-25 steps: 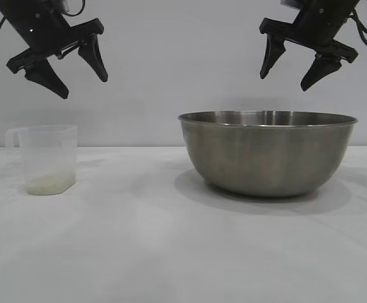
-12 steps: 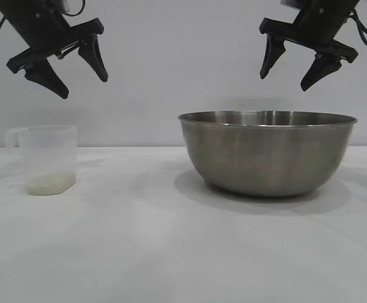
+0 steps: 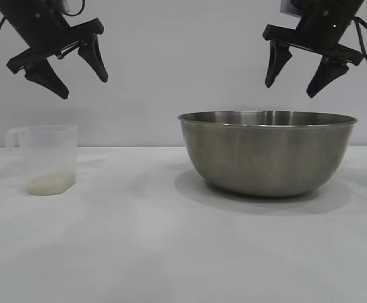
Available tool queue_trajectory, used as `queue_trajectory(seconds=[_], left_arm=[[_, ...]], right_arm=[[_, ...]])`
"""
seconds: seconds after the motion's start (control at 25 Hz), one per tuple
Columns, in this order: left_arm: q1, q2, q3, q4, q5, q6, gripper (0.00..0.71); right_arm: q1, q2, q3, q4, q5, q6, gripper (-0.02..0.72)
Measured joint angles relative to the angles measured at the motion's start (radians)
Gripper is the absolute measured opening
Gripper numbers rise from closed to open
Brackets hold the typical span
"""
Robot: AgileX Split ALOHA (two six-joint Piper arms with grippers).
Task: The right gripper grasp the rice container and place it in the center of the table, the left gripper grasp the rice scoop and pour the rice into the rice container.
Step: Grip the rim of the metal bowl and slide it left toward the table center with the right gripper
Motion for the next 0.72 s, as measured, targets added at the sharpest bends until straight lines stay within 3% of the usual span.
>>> queue_trajectory(seconds=[0.16,0.32,0.72], left_arm=[[0.000,0.000,0.000,0.000,0.005,0.000,0.518],[0.000,0.000,0.000,0.000,0.009,0.002,0.518],[0.000,0.000,0.000,0.000,0.016,0.015,0.518]], right_arm=[[0.000,-0.017,0.000,-0.067,0.099,0.018,0.568],[0.000,-0.061,-0.001,-0.090,0.199,0.055,0.568],[0.000,-0.079,0.094,-0.056,0.217,0.112,0.568]])
